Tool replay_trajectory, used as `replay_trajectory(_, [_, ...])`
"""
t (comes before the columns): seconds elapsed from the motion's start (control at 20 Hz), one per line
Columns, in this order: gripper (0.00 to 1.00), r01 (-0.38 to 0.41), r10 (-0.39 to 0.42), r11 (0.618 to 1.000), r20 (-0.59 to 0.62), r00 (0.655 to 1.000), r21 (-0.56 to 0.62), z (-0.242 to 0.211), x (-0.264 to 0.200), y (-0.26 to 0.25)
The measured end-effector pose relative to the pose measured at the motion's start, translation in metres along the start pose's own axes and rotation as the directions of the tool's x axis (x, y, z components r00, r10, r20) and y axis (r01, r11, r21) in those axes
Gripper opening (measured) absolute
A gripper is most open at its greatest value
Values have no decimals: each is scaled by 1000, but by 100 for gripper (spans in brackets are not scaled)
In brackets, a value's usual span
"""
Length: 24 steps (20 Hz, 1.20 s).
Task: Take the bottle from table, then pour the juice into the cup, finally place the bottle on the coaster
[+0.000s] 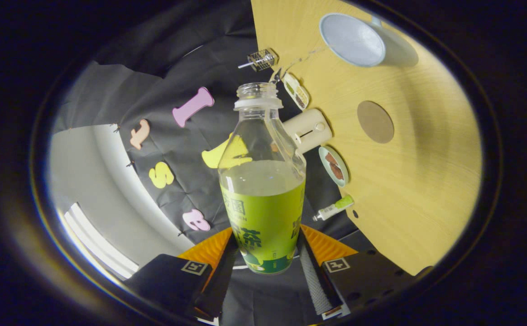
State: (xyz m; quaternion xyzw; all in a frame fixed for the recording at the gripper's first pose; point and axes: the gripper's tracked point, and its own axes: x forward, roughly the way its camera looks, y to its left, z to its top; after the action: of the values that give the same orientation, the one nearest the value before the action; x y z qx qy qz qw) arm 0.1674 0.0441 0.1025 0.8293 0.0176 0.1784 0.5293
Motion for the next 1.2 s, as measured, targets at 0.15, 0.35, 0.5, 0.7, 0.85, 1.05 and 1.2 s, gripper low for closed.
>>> replay_trajectory(0.15, [78,-5,5,1000,1,1000,1,-1,-1,3])
replay_trajectory(0.35, [78,4,-4,1000,2,1000,18,2,2,-1])
replay_trajectory(0.5, [78,7,-7,1000,2,1000,28,2,3,-3])
replay_trajectory(0.7, [78,-7,7,999,6,1000,42,4,3,0])
replay_trajectory(0.85, [78,-17,16,999,7,1000,50,5,2,3])
replay_trajectory(1.05, [78,-21,21,999,5,1000,48,6,4,4])
replay_trajectory(1.2, [78,-11,11,999,3,1000,39,4,4,1])
